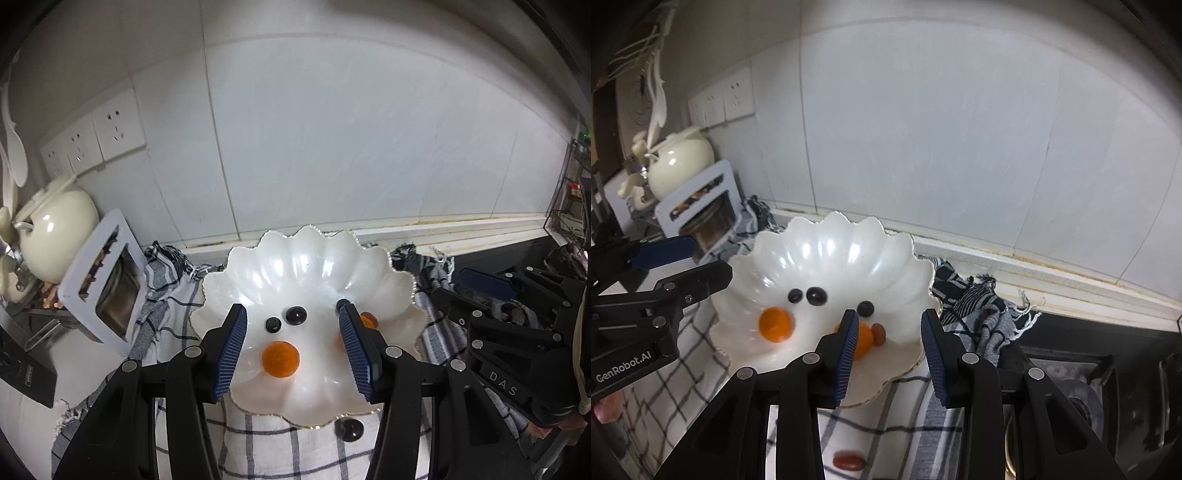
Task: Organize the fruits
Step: 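Withdraw both open tools from the bowl back over the cloth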
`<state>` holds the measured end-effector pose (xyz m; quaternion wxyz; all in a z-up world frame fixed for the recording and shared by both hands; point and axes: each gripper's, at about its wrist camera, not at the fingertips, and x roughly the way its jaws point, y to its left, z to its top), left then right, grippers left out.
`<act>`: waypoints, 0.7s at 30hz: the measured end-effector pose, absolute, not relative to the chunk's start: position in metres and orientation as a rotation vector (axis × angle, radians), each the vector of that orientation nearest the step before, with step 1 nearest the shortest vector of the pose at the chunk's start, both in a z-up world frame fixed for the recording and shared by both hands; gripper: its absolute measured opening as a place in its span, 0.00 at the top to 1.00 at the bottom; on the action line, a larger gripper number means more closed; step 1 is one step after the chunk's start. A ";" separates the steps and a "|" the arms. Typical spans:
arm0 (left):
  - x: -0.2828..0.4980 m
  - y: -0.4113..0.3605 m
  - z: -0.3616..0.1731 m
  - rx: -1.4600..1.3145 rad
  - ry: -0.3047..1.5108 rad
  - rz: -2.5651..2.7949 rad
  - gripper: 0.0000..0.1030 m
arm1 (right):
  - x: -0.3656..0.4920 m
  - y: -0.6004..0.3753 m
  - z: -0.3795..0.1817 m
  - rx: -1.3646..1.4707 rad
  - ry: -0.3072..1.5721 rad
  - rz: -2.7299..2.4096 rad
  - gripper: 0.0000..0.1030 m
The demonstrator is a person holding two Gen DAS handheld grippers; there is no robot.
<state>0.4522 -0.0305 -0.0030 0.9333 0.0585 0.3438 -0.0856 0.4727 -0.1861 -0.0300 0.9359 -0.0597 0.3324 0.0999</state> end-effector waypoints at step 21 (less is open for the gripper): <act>0.364 -0.029 0.014 0.127 0.605 -0.218 0.50 | 0.378 -0.200 -0.010 -0.121 0.553 0.204 0.65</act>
